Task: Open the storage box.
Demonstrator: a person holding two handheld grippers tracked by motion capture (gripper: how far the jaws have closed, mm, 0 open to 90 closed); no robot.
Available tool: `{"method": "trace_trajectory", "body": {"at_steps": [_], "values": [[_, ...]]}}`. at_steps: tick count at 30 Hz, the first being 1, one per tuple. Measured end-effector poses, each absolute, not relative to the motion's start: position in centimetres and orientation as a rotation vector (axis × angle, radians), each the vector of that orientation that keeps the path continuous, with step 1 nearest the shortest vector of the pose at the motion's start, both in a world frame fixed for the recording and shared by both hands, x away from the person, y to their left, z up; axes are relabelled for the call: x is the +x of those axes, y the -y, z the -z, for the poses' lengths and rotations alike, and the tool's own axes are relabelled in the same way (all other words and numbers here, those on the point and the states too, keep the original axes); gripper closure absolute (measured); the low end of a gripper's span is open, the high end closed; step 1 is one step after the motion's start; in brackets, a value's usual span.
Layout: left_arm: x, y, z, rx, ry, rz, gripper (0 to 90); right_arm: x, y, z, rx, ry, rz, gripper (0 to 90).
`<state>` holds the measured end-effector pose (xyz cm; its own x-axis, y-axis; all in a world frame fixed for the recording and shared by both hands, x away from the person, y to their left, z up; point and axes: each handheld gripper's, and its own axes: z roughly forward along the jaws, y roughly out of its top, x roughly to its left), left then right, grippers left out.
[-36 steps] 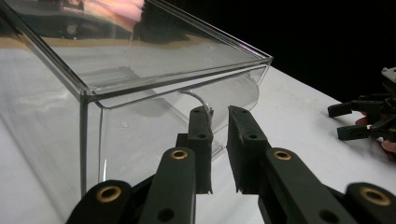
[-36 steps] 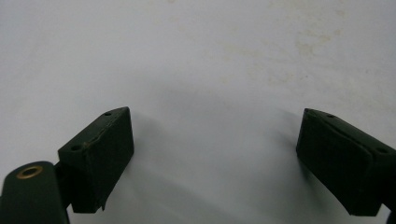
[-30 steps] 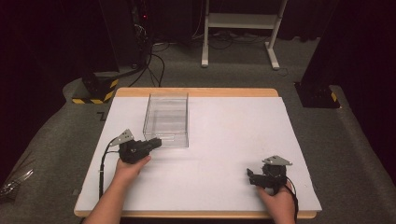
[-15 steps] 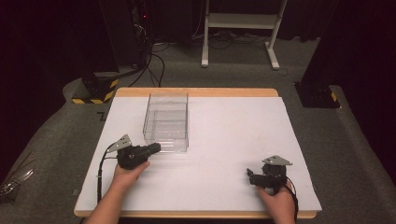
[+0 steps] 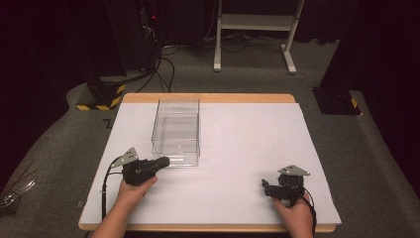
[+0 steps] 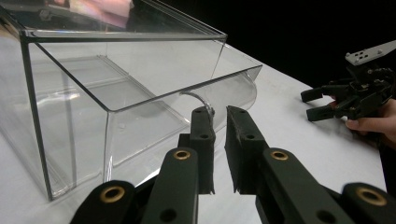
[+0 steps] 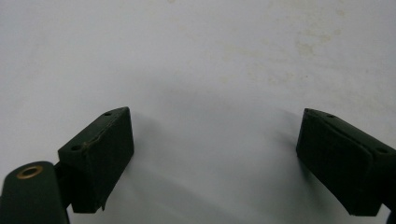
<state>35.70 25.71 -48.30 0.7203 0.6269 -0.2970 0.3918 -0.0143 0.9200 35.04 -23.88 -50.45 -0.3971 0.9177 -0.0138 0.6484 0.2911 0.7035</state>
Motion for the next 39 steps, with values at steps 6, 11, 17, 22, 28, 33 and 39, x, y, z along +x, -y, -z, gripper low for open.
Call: {"method": "trace_trajectory", "body": {"at_steps": [6,11,17,22,28,33,39], "values": [[35.1,-25.7,48.2,1.646,-0.832,-0.223,81.6,35.0,23.9,50.4,1.403,-2.149,-0.873,11.0],[34.6,-25.8,48.1,1.654,-0.825,-0.209,81.9,35.0,23.9,50.4,1.403,-2.149,-0.872,11.0],[33.7,-25.8,48.0,1.672,-0.81,-0.196,82.3,35.0,23.9,50.4,1.403,-2.149,-0.873,11.0],[32.9,-25.9,48.0,1.671,-0.8,-0.178,82.6,35.0,23.9,50.4,1.403,-2.148,-0.873,11.0],[32.1,-25.9,48.0,1.681,-0.787,-0.167,83.0,35.0,23.9,50.4,1.403,-2.149,-0.872,11.0],[31.6,-25.9,48.0,1.69,-0.773,-0.157,83.2,35.0,23.9,50.4,1.403,-2.148,-0.872,11.0],[30.9,-25.8,48.0,1.7,-0.763,-0.137,83.5,35.0,23.9,50.4,1.403,-2.15,-0.87,11.0]]}}
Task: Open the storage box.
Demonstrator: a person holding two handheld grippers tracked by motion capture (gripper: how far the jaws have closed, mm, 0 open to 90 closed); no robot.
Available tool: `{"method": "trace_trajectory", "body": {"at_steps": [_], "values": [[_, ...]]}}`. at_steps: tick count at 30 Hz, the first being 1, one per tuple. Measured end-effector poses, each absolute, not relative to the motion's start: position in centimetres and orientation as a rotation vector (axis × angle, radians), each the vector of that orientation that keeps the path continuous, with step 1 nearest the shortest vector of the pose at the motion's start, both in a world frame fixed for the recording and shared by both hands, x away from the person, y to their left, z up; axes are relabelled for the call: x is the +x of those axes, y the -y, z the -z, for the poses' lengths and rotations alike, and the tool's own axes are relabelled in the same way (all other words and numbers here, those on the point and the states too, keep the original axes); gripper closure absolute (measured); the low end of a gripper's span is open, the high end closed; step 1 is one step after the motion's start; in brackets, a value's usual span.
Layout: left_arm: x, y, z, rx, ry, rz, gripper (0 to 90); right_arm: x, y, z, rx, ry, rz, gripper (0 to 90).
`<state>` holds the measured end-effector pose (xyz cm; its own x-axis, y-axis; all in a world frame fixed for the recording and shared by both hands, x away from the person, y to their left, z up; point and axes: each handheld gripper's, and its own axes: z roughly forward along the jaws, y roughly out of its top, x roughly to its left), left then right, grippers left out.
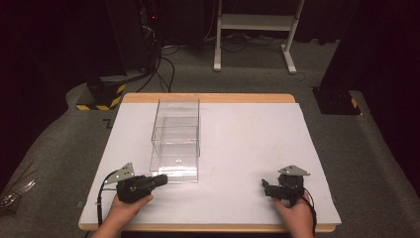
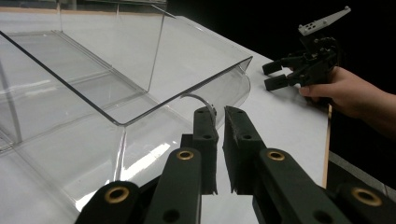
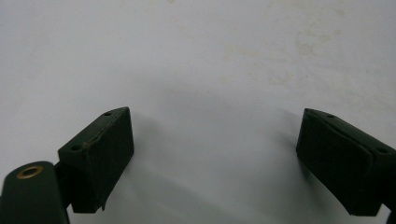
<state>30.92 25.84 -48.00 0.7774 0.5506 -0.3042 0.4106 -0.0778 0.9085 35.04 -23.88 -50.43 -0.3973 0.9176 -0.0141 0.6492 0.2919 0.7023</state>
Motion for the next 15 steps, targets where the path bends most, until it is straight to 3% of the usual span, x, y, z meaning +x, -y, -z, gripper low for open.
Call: {"method": "trace_trajectory", "body": {"at_steps": [15], "values": [[29.1,-25.7,48.0,1.743,-0.718,-0.106,84.3,35.0,23.9,50.4,1.399,-2.15,-0.87,11.1]]}}
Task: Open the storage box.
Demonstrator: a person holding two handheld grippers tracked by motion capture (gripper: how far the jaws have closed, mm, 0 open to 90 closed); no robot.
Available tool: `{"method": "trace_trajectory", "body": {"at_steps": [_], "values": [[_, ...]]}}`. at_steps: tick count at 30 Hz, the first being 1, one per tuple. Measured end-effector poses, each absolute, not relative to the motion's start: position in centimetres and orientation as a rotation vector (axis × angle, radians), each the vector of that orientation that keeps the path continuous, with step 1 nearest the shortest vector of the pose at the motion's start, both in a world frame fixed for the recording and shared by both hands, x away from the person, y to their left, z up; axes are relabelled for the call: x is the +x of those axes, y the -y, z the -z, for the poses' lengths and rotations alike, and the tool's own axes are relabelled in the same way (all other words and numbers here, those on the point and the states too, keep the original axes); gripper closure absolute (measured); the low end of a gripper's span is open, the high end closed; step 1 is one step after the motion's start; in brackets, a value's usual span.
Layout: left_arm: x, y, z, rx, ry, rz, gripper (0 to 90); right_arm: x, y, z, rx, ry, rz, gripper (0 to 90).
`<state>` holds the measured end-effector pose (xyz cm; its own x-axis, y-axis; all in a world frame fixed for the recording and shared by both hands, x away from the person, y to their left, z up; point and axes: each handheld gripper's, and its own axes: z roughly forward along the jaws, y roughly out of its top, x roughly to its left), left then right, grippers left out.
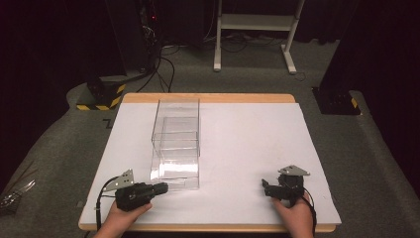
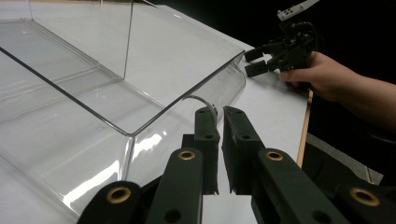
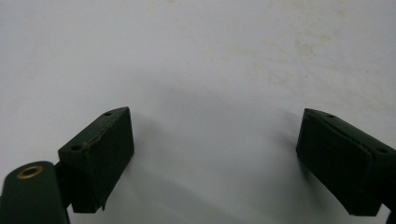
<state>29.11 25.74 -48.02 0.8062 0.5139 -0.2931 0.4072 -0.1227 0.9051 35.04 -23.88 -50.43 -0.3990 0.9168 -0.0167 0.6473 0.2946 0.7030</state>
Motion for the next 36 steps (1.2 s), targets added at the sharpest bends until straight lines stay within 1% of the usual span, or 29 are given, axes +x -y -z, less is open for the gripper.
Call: {"method": "trace_trajectory", "body": {"at_steps": [12,13,15,20,29,36], "values": [[28.4,-26.4,48.2,1.732,-0.721,-0.107,83.5,35.0,23.9,50.4,1.399,-2.15,-0.87,11.1],[28.4,-26.5,48.1,1.721,-0.728,-0.109,82.4,35.0,23.9,50.4,1.399,-2.15,-0.87,11.1],[28.3,-26.8,48.0,1.704,-0.733,-0.102,77.2,35.0,23.9,50.4,1.399,-2.15,-0.87,11.1],[27.6,-27.4,47.5,1.694,-0.74,-0.147,75.2,35.0,23.9,50.4,1.403,-2.15,-0.87,11.1],[27.3,-27.9,46.7,1.647,-0.735,-0.192,74.7,35.0,23.9,50.4,1.403,-2.15,-0.87,11.1],[27.3,-28.4,46.2,1.597,-0.75,-0.234,71.0,35.0,23.9,50.4,1.401,-2.15,-0.87,11.1]]}}
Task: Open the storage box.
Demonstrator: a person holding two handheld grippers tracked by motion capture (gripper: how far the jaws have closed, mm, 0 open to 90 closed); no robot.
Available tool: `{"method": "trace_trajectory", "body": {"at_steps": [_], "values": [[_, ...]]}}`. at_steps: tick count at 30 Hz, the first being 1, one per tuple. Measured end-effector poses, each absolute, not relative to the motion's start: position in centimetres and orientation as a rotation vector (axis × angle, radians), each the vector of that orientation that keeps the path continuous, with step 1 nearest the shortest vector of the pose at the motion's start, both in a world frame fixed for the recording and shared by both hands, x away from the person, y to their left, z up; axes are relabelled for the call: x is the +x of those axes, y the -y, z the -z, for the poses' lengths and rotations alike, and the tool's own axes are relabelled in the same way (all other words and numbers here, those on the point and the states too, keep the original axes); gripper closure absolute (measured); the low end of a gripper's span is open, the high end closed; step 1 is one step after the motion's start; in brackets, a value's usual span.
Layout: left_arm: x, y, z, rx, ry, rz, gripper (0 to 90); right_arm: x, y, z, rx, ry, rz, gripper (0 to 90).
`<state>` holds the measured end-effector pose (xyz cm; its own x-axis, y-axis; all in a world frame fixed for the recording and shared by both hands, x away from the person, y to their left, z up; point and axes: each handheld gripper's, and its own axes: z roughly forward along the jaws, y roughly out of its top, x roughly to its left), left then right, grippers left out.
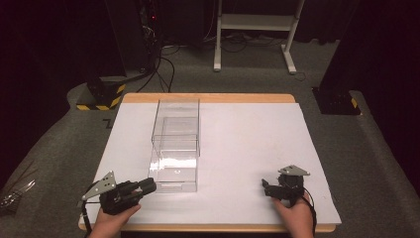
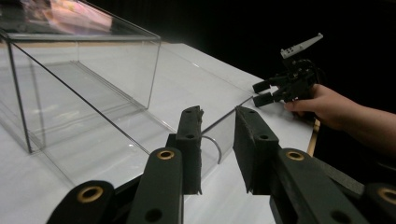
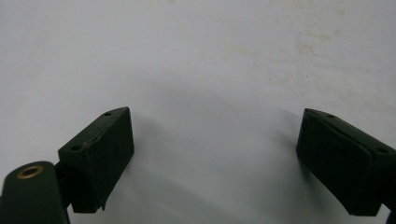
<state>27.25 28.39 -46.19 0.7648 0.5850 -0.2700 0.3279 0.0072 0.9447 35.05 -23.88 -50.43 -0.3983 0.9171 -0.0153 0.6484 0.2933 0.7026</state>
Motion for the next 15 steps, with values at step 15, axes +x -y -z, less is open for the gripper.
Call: {"method": "trace_trajectory", "body": {"at_steps": [15], "values": [[27.5,-31.4,46.7,1.523,-0.922,-0.451,57.7,35.1,23.9,50.4,1.401,-2.151,-0.87,11.0]]}}
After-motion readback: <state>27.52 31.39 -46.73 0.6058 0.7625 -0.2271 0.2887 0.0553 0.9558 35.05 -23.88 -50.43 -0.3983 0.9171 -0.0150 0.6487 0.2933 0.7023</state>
